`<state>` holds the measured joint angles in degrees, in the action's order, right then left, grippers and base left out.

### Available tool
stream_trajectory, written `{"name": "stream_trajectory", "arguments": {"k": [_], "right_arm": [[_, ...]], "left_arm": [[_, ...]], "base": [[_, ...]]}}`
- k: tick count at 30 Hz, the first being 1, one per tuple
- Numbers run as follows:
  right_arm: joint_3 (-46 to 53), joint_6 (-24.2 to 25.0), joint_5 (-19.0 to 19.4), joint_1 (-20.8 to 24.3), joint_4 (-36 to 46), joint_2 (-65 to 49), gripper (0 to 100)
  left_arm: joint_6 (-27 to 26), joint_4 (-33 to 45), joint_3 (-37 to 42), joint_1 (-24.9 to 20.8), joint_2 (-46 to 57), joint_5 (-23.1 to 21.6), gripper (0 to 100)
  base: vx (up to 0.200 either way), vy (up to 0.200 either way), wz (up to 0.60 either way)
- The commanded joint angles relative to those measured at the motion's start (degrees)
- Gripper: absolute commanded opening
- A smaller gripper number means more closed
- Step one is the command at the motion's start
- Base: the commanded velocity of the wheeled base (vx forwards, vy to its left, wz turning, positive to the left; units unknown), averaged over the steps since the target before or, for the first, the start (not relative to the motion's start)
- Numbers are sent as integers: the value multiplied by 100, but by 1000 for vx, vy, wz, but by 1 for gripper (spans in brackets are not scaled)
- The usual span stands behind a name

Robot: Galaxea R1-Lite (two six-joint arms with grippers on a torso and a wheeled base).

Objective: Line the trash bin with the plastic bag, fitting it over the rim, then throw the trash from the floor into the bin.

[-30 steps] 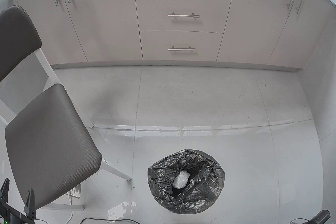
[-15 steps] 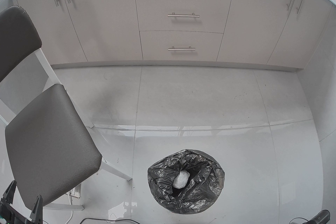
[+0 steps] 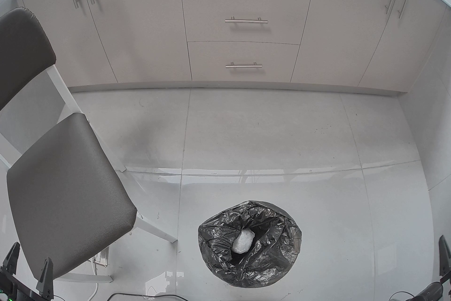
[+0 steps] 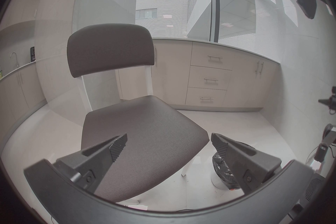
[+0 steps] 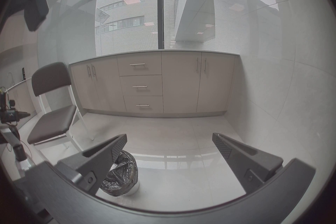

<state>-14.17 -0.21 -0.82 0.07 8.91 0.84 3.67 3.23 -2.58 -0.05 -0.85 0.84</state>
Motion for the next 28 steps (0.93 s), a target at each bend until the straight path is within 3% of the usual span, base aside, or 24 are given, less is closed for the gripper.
{"name": "stream_trajectory", "arguments": {"k": [1, 5, 28], "right_arm": [[1408, -6, 82, 1, -882, -84, 100], [1408, 12, 47, 1, -900, -84, 100], [1408, 3, 64, 10, -882, -84, 100]], "left_arm": [[20, -51, 21, -4, 85, 4, 100], [-560, -103, 197, -13, 85, -251, 100], [-261, -314, 258, -4, 85, -181, 100]], "base": [[0, 0, 0], [0, 0, 0], [0, 0, 0]]}}
